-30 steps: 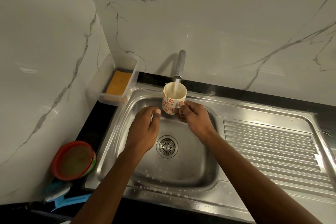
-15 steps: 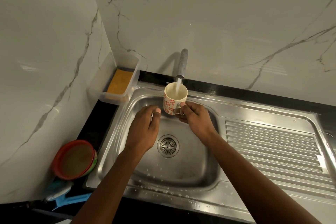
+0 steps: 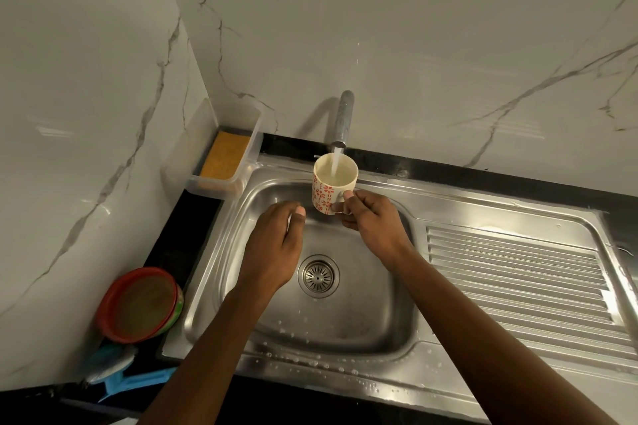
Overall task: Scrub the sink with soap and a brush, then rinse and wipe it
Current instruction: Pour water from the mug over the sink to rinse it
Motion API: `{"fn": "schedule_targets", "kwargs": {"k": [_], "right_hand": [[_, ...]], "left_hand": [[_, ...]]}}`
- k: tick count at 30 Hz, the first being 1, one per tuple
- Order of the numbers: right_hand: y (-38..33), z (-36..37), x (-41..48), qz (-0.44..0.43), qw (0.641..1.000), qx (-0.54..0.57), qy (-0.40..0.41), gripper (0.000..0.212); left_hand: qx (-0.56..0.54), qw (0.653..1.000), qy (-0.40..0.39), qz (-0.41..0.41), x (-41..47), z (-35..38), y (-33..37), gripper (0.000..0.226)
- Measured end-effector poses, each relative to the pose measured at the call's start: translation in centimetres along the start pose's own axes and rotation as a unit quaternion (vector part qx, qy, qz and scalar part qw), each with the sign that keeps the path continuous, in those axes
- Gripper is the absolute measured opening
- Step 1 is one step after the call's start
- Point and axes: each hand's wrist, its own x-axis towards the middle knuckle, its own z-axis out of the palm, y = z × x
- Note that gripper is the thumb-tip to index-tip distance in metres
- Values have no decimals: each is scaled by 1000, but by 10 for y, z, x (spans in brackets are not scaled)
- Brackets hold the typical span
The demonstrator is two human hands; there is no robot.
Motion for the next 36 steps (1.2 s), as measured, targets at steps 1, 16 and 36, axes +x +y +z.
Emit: {"fn": "schedule_targets", "kwargs": {"k": [1,16,36], "right_hand": [[0,0,0,-2,1000,-2,0,24],[10,-18,-14,-5,1000,9,-18,27],[82,-269,-232,61,997,-26,49,31]], "left_hand": [[1,1000,-1,2,0,0,0,37],[13,1000,7,17,-15,6,11,28],[55,966,-242,65,-143,219,105,47]]}}
